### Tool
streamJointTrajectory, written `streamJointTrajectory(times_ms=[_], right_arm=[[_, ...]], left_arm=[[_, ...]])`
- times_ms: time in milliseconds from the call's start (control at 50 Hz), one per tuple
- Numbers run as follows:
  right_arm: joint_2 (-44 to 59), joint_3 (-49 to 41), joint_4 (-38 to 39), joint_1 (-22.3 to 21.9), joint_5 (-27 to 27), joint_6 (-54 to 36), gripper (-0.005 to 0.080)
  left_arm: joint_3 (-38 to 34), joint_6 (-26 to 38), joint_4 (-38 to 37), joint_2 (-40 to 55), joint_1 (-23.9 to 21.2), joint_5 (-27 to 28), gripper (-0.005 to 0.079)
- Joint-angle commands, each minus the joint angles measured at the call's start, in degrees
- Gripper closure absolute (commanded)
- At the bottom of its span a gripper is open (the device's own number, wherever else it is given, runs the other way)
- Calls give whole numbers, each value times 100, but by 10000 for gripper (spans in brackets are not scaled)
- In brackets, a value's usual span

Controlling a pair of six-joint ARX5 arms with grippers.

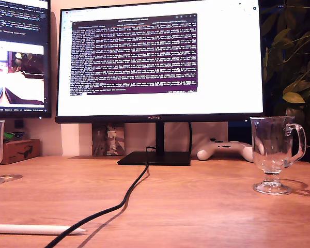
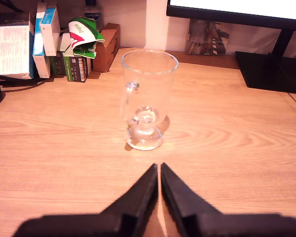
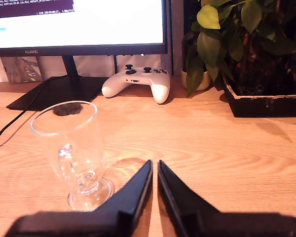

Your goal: Pick the small glass cups in front of you with each of your hands, and place them behind the white pen

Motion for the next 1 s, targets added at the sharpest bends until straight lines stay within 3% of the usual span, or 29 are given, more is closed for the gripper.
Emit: streamJointTrajectory(times_ms=[0,720,840,980], right_arm=[[-37,-11,55,-37,15,-20,763],[-37,-11,66,-37,-52,96,763],[-37,-4,66,-35,-457,1200,763],[-37,-2,63,-35,-946,2765,763]], left_arm=[[-170,-20,-4,-48,22,4,763],[-170,-20,0,-48,22,7,763],[-170,-116,31,-48,22,116,763],[-170,-911,98,-48,20,566,763]])
